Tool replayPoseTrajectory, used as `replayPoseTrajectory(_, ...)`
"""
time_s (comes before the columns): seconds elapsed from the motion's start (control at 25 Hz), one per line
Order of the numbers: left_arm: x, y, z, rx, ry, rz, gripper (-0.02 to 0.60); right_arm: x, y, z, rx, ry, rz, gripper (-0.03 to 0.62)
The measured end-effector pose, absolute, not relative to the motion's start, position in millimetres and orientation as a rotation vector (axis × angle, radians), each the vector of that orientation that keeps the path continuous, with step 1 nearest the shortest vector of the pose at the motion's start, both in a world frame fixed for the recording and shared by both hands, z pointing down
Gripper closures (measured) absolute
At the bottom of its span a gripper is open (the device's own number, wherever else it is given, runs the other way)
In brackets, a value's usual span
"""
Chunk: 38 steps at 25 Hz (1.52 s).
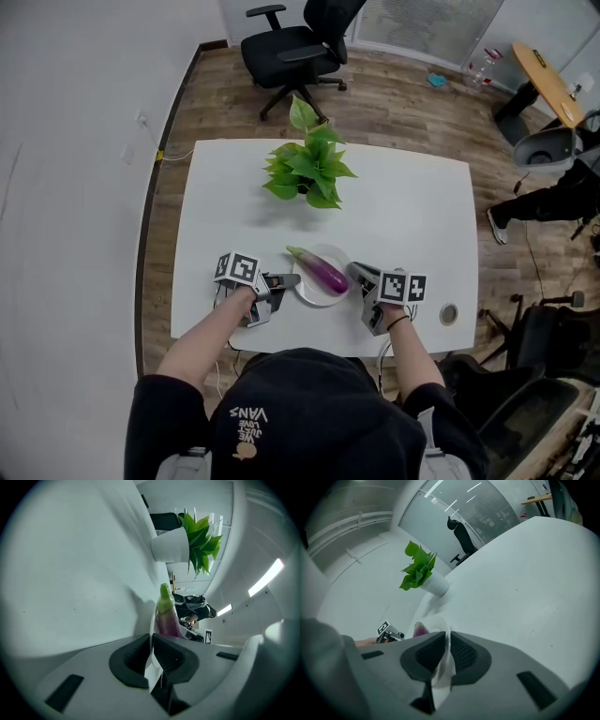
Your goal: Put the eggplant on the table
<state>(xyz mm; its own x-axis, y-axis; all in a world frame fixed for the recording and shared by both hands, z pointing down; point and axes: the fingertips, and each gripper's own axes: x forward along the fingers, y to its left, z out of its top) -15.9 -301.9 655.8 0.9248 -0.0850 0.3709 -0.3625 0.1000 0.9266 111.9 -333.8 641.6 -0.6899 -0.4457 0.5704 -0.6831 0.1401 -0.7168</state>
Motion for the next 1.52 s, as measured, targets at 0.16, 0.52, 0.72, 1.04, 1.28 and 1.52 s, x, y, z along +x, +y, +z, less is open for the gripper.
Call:
replayPoseTrajectory(0.16, -15, -302, 658, 1.447, -0.371, 0.215, 0.560, 113, -335, 646, 1.104, -2.175, 1.572, 0.548)
replayPoseTrajectory(0.52, -15, -302, 660, 1.389, -0.351, 0.240, 0.560, 112, -336, 654, 1.094, -2.132, 1.575, 0.548)
replayPoseTrajectory(0.72, -15, -303, 659, 1.386, -0.375, 0.279, 0.557, 111, -337, 653, 1.087, -2.136, 1.563, 0.548)
replayPoseTrajectory(1.04, -12, -304, 659, 1.398, -0.417, 0.345, 0.489, 111, -337, 655, 1.085, -2.129, 1.546, 0.548)
replayPoseTrajectory(1.28, -9, -305, 656, 1.408, -0.418, 0.361, 0.436, 113, -338, 659, 1.128, -2.086, 1.477, 0.548)
replayPoseTrajectory(1.52, -12, -308, 655, 1.415, -0.443, 0.353, 0.425, 113, -340, 658, 1.148, -2.071, 1.387, 0.548)
